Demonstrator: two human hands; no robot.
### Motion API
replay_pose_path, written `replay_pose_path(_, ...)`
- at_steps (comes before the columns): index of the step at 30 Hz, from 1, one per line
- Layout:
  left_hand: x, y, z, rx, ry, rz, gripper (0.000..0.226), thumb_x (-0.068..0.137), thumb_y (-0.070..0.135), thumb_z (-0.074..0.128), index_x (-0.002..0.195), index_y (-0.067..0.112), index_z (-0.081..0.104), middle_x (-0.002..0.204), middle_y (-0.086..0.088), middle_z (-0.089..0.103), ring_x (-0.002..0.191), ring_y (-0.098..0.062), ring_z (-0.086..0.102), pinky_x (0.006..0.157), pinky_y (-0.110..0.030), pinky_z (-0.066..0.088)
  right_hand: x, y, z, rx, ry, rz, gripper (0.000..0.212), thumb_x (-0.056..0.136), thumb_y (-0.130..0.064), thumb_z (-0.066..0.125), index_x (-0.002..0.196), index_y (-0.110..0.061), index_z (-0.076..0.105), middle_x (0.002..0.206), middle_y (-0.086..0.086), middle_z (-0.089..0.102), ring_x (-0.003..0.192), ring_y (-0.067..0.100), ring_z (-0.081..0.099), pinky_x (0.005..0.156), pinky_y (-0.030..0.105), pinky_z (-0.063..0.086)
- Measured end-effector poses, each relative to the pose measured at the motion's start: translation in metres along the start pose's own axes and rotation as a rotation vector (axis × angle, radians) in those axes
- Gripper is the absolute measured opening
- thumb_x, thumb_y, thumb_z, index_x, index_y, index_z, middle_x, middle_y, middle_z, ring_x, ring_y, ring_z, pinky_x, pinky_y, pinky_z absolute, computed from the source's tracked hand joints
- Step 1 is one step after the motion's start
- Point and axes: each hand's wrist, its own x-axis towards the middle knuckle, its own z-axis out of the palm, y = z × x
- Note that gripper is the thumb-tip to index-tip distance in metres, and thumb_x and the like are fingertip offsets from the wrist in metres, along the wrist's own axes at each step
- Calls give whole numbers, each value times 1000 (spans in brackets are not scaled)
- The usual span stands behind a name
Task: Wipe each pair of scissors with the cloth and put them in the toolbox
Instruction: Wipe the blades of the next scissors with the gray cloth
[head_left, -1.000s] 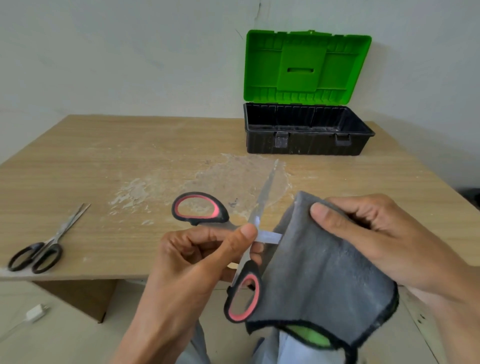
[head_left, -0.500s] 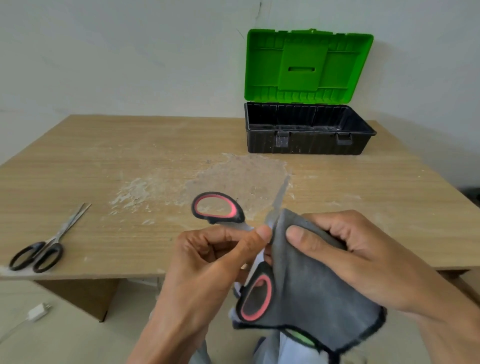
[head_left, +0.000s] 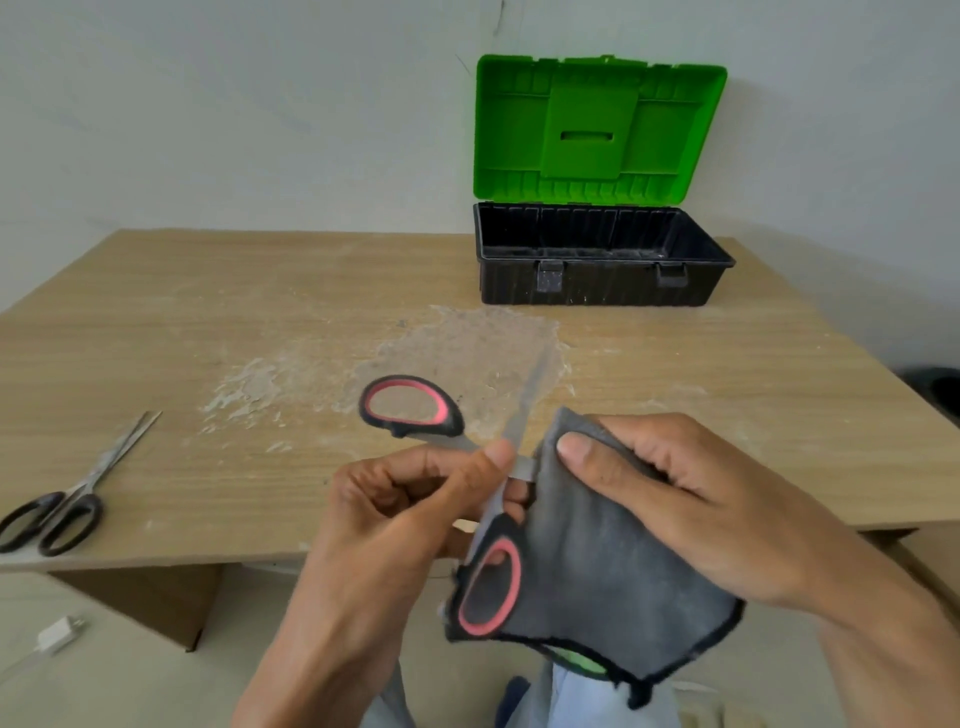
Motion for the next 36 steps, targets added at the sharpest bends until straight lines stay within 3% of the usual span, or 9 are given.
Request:
replay_pose_path(4,2,4,-7,-35,33,5,27,60,32,76,63,5,76,71,-17,74,55,-17,65,46,-23,49,-3,3,-13,14,54,24,66,93,-66,53,79,-3,63,71,29,58,59,49,56,55,53,47)
replay_pose_path(8,1,-1,2,-2,-25,-1,22,67,26,77,64,4,75,69,-16,74,54,-19,66,47,-23,49,-1,-6,7,20,-5,-12,62,98,-67,48,99,-9,71,91,29,69,80,53,66,71,69,53)
replay_pose_path(10,0,-2,1,-11,-26,-14,21,68,24,77,65,3,75,68,-16,73,53,-19,65,46,-22,49,-1,-5,10,-12,-11,-7,66,97,-71,47,103,-9,71,95,27,71,85,51,68,73,68,53)
replay_pose_path(13,0,-4,-2,0,-23,-2,22,67,23,77,67,1,76,72,-19,74,56,-18,67,46,-20,48,-4,-2,3,-90,-5,7,69,93,-74,49,92,-8,70,85,27,68,72,49,65,62,65,50)
replay_pose_path(18,0,-6,5,102,-46,101,18,73,23,76,65,6,77,68,-14,75,58,-16,66,50,-19,47,-8,-6,10,-203,43,-40,68,96,-74,41,92,-12,68,81,18,67,70,40,62,63,57,50)
replay_pose_path(25,1,-4,3,70,-5,135,20,69,26,76,64,6,77,70,-15,75,58,-17,68,49,-20,49,-9,-13,-2,-216,46,-45,60,95,-64,51,86,-8,69,72,18,62,61,39,56,53,50,43)
replay_pose_path(28,1,-3,5,74,-17,138,23,69,27,77,63,4,75,66,-15,73,52,-14,63,48,-18,46,-8,-19,5,-224,61,-88,55,97,-63,48,79,-12,63,67,13,58,56,32,51,52,48,42)
replay_pose_path(32,1,-3,-2,46,21,137,25,65,29,77,68,4,77,70,-17,74,57,-19,68,52,-23,52,-5,-21,2,-206,26,-80,50,97,-59,51,76,-14,62,62,9,53,51,25,46,51,45,39)
replay_pose_path(36,-1,-4,1,65,40,147,23,67,27,76,68,3,78,70,-16,75,58,-18,69,50,-19,50,-8,-19,0,-258,56,-72,53,94,-61,52,71,-14,55,57,0,42,50,9,38,49,31,32)
